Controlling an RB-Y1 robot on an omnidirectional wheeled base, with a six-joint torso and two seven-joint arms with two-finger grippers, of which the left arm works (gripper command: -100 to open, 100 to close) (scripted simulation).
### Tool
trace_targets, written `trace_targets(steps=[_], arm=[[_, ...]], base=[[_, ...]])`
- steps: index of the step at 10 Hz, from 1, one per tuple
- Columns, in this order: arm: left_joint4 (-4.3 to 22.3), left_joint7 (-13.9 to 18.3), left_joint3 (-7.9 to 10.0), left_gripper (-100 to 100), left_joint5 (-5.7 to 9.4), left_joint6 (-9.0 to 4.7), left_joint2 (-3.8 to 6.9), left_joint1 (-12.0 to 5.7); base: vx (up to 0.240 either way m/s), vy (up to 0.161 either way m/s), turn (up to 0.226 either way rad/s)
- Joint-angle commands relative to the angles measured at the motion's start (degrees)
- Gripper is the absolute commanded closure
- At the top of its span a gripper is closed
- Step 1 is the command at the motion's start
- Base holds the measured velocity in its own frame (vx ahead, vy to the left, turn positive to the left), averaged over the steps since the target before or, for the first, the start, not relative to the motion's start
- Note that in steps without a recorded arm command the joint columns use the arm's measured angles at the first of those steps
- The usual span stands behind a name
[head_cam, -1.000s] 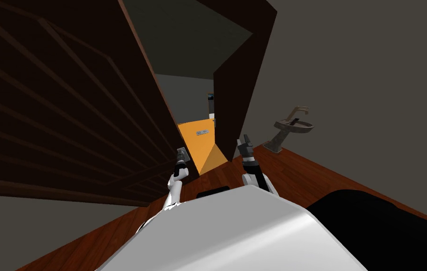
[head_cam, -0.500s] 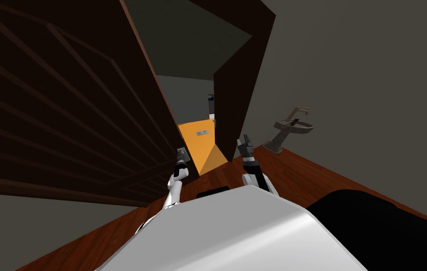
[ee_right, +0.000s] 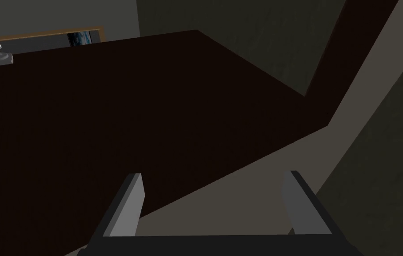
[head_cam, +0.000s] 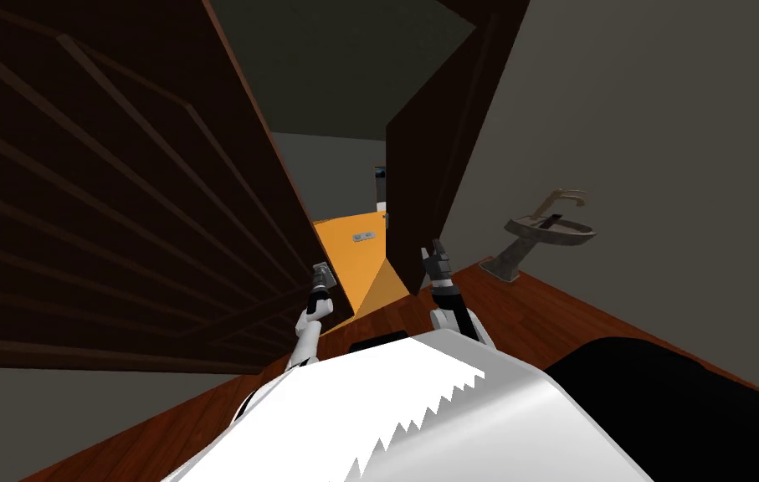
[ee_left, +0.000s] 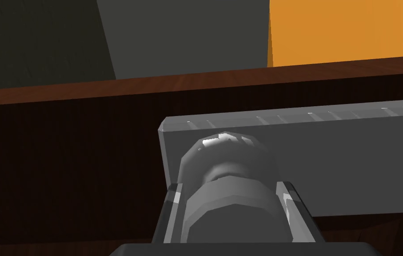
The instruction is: Push the door open
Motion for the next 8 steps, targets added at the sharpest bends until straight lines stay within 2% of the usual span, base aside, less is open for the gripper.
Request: trace_targets(steps=[1, 8], arm=[[-0.16, -0.13, 0.30, 100, 0.27, -0.24, 1.01, -0.25], [3.37, -0.20, 0.33, 100, 1.81, -1.37, 3.48, -2.14]], base=[[0.185, -0.024, 0.103], [0.192, -0.060, 0.162]])
